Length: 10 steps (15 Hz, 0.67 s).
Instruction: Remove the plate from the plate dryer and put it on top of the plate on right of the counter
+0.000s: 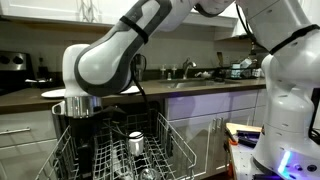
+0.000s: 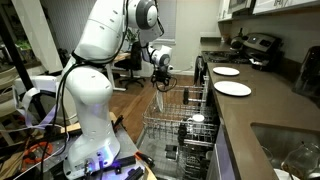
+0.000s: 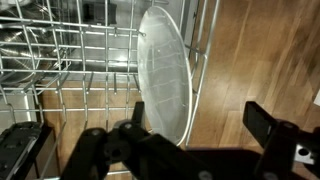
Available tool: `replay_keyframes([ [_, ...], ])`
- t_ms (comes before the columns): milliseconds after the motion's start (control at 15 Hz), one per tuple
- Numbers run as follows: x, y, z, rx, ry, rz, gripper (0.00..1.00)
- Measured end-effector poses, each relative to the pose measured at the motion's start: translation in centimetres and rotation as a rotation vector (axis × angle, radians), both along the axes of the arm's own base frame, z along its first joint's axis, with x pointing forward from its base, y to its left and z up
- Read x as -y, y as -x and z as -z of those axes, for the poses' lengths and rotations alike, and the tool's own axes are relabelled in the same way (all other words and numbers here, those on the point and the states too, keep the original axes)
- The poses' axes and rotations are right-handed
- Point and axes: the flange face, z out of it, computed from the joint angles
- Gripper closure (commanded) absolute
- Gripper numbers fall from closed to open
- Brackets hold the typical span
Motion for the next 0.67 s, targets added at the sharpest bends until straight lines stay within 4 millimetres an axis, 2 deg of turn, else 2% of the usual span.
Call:
replay_keyframes([
  [333,-0.6,-0.8,1.6,-0.011,-0.012,-0.008,0.00],
  [467,-0.7,-1.0,2.2,-0.017,-0.014,-0.008,0.07],
  [533,-0.8,-1.2,2.5,-0.019,-0.016,-0.011,0.27],
  [667,-0.8,-1.3,3.0,-0.025,-0.018,-0.014,0.37],
])
